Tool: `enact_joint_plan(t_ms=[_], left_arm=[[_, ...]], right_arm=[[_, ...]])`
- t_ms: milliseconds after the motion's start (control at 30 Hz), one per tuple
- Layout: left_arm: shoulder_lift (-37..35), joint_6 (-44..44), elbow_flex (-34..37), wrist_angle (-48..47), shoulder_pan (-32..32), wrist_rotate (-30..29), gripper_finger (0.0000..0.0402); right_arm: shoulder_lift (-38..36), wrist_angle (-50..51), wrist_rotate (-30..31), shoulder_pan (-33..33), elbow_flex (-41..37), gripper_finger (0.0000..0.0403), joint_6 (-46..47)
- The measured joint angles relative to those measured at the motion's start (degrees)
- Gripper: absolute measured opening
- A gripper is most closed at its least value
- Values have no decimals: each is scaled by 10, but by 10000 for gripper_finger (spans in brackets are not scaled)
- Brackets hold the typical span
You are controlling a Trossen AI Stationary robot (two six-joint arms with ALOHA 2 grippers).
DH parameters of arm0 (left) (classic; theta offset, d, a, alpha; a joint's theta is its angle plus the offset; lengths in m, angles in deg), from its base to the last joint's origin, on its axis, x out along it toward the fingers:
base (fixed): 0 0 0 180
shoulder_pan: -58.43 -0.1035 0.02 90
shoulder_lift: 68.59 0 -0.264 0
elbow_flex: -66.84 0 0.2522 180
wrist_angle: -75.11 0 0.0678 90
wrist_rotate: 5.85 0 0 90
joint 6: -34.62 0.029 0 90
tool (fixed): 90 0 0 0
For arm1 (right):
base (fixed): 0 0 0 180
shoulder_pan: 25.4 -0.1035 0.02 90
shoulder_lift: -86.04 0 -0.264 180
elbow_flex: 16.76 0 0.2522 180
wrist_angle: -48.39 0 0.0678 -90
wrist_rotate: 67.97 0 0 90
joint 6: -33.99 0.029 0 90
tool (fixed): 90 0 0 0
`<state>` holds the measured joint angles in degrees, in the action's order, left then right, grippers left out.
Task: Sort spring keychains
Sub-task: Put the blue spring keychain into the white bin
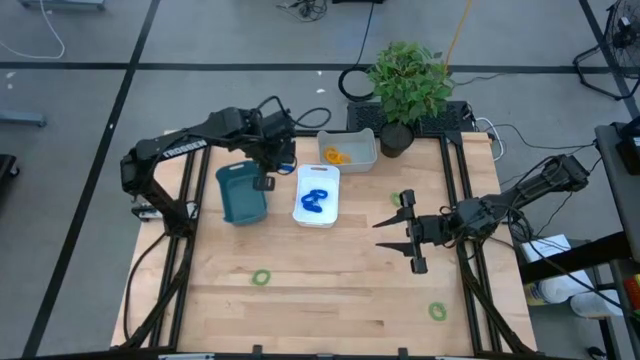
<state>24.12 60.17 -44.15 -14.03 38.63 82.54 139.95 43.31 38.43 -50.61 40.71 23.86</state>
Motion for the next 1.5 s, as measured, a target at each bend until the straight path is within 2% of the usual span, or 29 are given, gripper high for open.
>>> enact_joint_plan(t_ms=[333, 1067, 1500], left_arm=[[16, -28, -1, 54, 21, -1, 14], [213, -37, 0, 132, 41, 5, 13], [286, -34, 0, 184, 45, 40, 13]], right_arm=[[0, 2, 0, 0, 0, 171, 0], [0, 16, -2, 0, 0, 171, 0], [0, 20, -2, 0, 0, 171, 0]])
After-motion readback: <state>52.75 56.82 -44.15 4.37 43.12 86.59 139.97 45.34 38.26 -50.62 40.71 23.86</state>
